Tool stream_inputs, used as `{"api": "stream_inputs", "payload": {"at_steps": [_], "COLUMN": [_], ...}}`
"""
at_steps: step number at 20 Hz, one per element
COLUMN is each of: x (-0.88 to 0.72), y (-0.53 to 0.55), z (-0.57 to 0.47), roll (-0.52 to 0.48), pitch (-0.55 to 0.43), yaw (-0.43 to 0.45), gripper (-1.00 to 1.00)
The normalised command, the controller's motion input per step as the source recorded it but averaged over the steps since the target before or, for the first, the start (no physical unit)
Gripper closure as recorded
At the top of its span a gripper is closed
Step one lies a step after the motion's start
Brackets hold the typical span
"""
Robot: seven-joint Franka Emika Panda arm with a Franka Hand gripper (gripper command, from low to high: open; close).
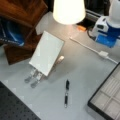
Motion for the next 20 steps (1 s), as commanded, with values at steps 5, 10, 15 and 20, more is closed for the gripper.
{"api": "stream_inputs", "payload": {"at_steps": [5,10,15,20], "x": [-0.59,-0.70,-0.77,-0.85], "y": [-0.23,-0.12,-0.06,-0.03], "z": [-0.59,-0.48,-0.44,-0.49], "roll": [0.158,0.164,0.135,0.117], "pitch": [-0.482,-0.488,-0.496,-0.497], "yaw": [0.000,-0.047,-0.026,-0.023], "gripper": [1.00,1.00,1.00,1.00]}}
